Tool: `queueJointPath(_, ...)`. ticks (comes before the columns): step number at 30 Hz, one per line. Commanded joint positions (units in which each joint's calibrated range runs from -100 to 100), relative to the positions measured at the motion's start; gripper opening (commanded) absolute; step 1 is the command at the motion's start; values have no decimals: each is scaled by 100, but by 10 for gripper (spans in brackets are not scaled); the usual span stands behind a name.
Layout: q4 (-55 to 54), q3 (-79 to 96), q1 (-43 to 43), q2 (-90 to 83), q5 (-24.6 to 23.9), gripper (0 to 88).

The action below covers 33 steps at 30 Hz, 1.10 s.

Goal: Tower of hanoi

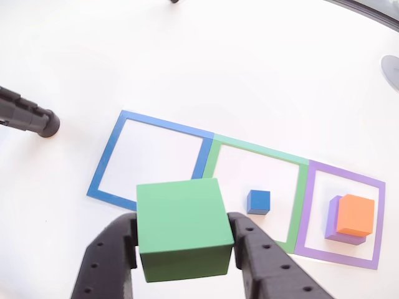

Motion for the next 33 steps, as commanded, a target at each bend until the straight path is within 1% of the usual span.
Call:
queueJointPath(1, -822, 1159, -298, -182, 18, 69)
queueJointPath(5, -2239, 2859, -336, -222, 18, 74)
queueJointPath(8, -3615, 4122, -298, -198, 18, 74)
queueJointPath(12, -5737, 5577, -259, 101, 18, 74)
queueJointPath(16, -7227, 6131, -413, 844, 18, 74)
queueJointPath(18, -8384, 6495, -499, 1336, 18, 74)
queueJointPath(21, -9818, 6777, -614, 2168, 18, 74)
queueJointPath(25, -11308, 6840, -710, 3258, 18, 74)
queueJointPath(28, -12247, 6795, -729, 4049, 18, 74)
queueJointPath(33, -13299, 6831, -710, 4994, 18, 75)
